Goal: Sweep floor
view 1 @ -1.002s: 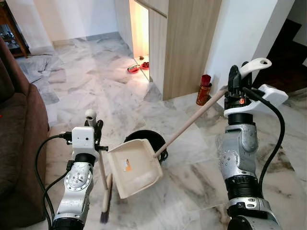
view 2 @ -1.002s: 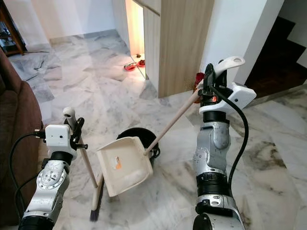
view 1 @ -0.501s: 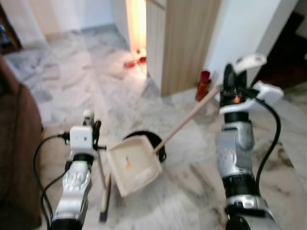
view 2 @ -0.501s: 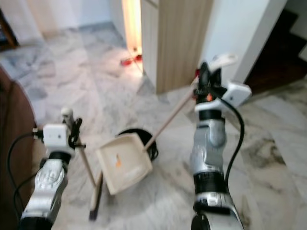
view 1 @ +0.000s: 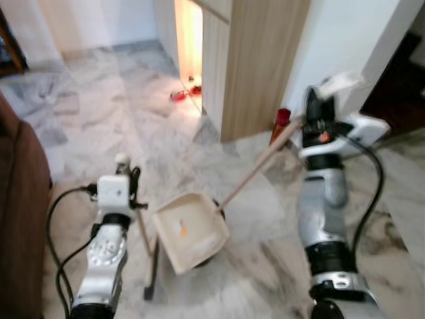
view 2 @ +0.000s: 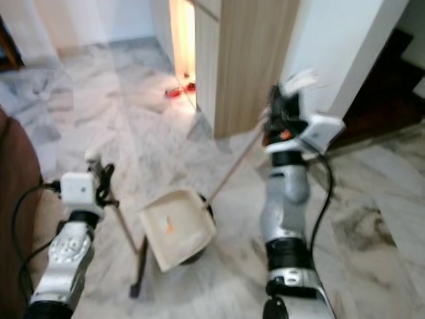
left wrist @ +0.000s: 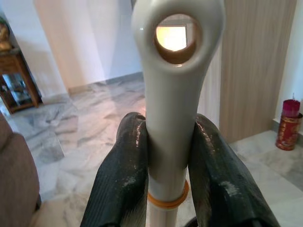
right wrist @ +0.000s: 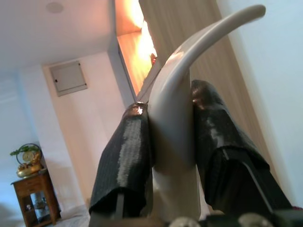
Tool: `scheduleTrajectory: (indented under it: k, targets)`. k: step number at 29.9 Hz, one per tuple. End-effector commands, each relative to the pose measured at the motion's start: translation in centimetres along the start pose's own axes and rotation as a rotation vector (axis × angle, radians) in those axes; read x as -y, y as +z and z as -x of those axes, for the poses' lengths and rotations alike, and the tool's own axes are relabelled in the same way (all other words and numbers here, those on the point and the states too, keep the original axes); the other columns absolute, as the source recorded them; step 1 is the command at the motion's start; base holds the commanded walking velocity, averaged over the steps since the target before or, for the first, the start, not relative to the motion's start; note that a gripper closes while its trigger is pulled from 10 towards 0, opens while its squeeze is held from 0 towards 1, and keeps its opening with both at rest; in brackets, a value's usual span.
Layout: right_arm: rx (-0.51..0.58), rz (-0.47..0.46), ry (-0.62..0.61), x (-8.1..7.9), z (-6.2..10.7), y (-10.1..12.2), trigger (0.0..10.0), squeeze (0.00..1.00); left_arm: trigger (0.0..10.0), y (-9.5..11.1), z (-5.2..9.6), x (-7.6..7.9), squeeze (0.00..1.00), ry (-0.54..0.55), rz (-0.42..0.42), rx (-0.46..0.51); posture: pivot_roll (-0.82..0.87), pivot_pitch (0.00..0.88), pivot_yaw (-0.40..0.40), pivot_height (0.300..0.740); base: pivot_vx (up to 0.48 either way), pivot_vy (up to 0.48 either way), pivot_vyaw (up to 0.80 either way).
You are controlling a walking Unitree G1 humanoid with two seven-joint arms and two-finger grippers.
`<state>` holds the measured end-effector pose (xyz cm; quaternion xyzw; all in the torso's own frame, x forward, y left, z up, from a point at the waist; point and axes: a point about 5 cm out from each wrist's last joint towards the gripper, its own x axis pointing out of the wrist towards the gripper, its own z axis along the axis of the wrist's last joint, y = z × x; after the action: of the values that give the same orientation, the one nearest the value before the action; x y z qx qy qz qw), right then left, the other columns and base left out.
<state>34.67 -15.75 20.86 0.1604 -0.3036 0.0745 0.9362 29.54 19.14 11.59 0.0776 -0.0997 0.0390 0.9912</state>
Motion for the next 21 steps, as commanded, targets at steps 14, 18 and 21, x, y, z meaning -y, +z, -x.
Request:
scheduleTrajectory:
  k: [14,18,21]
  targets:
    - [0.058,-0.027,-0.004,0.16,-0.62,1.13,10.0,0.00,10.0,1.00,-0.33,0.61,0.00,-0.014,-0.002,0.049,0.03,0.000,0.030,0.740,0.312,0.000,0.16]
    - [0.064,-0.026,-0.002,0.14,-0.62,1.29,10.0,0.00,10.0,1.00,-0.28,0.67,0.00,-0.014,-0.002,0.049,0.03,0.000,0.030,0.740,0.311,0.000,0.00]
    - [0.071,-0.028,0.004,0.06,-0.72,1.41,10.0,0.00,10.0,1.00,-0.28,0.68,0.00,-0.016,0.000,0.049,0.03,0.000,0.029,0.740,0.311,0.000,0.00]
